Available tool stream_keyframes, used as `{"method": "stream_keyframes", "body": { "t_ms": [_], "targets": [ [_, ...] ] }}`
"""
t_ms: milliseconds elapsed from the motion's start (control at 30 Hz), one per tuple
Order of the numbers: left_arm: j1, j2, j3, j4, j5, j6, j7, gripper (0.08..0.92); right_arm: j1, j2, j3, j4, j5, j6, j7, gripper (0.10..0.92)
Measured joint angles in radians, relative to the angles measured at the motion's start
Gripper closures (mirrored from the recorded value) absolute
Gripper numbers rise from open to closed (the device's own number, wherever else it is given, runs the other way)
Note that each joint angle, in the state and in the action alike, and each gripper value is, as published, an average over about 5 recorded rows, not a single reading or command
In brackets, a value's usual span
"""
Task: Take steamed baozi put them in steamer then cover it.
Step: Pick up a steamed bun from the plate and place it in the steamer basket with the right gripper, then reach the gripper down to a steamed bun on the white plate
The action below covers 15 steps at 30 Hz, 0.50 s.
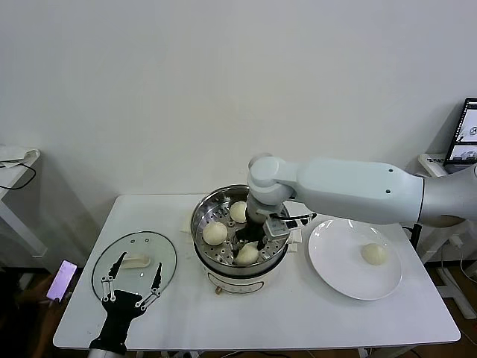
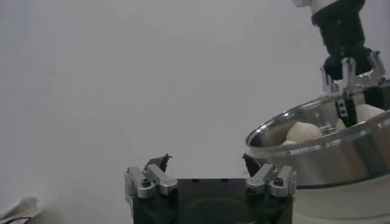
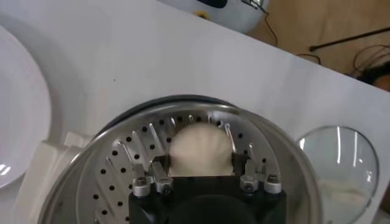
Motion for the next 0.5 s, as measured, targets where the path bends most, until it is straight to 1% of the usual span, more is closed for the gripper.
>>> {"method": "stream_keyframes", "body": {
  "t_ms": [100,167,300,500],
  "targets": [
    [-0.001,0.0,-0.001,0.002,-0.002,0.0,0.0,0.177,-0.004,0.001,0.007,-0.004,-0.006,0.0,0.004,0.224],
    [-0.002,0.0,-0.002,0.003,-0.002,0.0,0.0,0.177,-0.004,-0.002,0.013,-0.005,-0.005,-0.002,0.007,0.208],
    [-0.002,0.0,-0.005,0.003,-0.004,0.0,0.0,0.177,0.005,-0.015,0.029,-0.011,0.018,-0.01,0.008,0.203],
    [-0.002,0.002,-0.007,0.002,-0.007,0.0,0.0,0.177,0.042,-0.07,0.071,-0.034,0.099,-0.023,-0.015,0.203]
  ]
}}
